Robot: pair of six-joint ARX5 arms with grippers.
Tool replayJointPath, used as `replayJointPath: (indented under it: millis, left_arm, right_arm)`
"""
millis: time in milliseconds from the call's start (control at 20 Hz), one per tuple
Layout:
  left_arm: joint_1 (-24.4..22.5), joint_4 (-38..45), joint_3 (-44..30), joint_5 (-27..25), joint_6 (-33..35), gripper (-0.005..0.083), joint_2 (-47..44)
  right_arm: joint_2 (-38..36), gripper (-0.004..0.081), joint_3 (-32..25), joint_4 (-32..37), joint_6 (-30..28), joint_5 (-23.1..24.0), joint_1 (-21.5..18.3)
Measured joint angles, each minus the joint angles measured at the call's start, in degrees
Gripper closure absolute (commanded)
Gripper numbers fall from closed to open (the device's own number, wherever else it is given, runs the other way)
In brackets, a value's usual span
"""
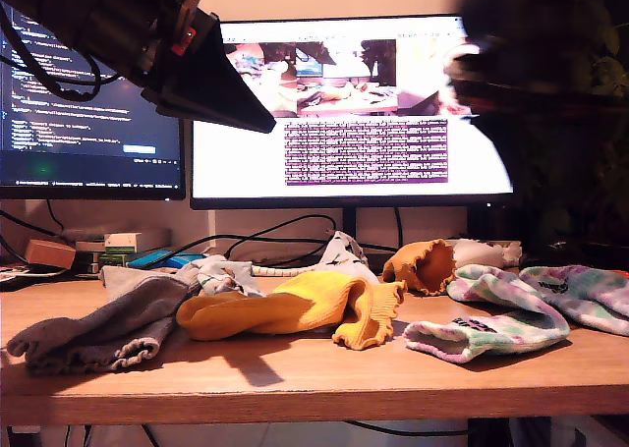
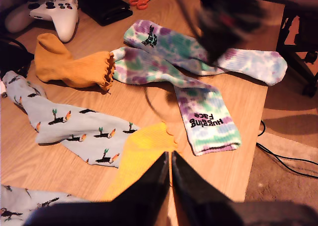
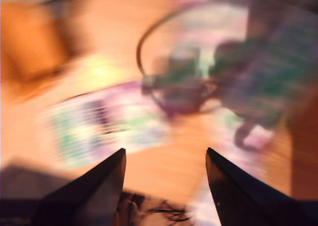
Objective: Pair up the socks based on colour and pattern, by placing them on top of one another
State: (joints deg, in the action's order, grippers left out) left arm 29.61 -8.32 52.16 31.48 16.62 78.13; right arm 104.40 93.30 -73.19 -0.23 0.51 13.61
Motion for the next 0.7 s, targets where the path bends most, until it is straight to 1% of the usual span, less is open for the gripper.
replayJointPath:
  millis: [100, 150, 250, 400, 500, 600, 700]
  left_arm:
    - [0.0, 0.0, 0.0, 0.0, 0.0, 0.0797, 0.0]
    - [0.0, 0.0, 0.0, 0.0, 0.0, 0.0797, 0.0]
    - [0.0, 0.0, 0.0, 0.0, 0.0, 0.0797, 0.0]
    - [0.0, 0.2, 0.0, 0.0, 0.0, 0.0797, 0.0]
    - [0.0, 0.3, 0.0, 0.0, 0.0, 0.0797, 0.0]
    - [0.0, 0.7, 0.0, 0.0, 0.0, 0.0797, 0.0]
    - [0.0, 0.7, 0.0, 0.0, 0.0, 0.0797, 0.0]
  right_arm:
    - [0.0, 0.0306, 0.0, 0.4, 0.0, 0.2, -3.7]
    - [0.0, 0.0307, 0.0, 0.6, 0.0, 0.2, -4.2]
    - [0.0, 0.0306, 0.0, 0.4, 0.0, 0.0, -3.3]
    - [0.0, 0.0307, 0.0, -1.3, 0.0, -4.1, -2.1]
    - [0.0, 0.0307, -0.4, -0.1, 0.0, -4.5, -0.6]
    - [0.0, 0.0307, -2.8, 2.6, 0.0, -4.5, 0.5]
    - [0.0, 0.0307, -7.3, 5.8, 0.0, -5.1, 1.2]
